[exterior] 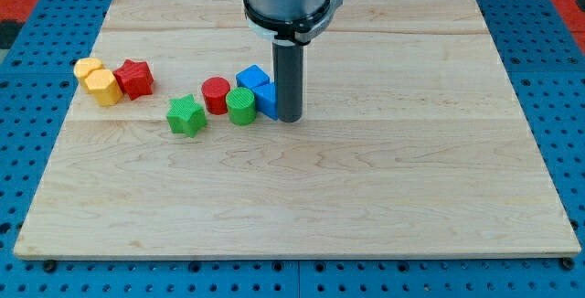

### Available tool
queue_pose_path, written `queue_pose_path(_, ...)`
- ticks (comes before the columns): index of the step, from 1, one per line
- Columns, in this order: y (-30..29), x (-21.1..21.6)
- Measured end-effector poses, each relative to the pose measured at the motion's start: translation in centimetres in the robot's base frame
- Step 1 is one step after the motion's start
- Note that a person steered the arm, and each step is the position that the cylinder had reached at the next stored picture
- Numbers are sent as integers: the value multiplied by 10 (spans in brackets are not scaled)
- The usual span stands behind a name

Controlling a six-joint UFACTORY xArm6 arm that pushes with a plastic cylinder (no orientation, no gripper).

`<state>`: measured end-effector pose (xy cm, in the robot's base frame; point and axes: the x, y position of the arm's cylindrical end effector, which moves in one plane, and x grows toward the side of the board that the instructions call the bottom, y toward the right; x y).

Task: Push the blue cube to the bottom right side of the red star

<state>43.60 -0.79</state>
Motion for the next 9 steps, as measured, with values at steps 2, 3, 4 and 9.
queue_pose_path(2,-3,-42)
queue_pose_path(3,-4,-60)
queue_pose_path(4,-32,-66)
queue_pose_path(9,-94,-22)
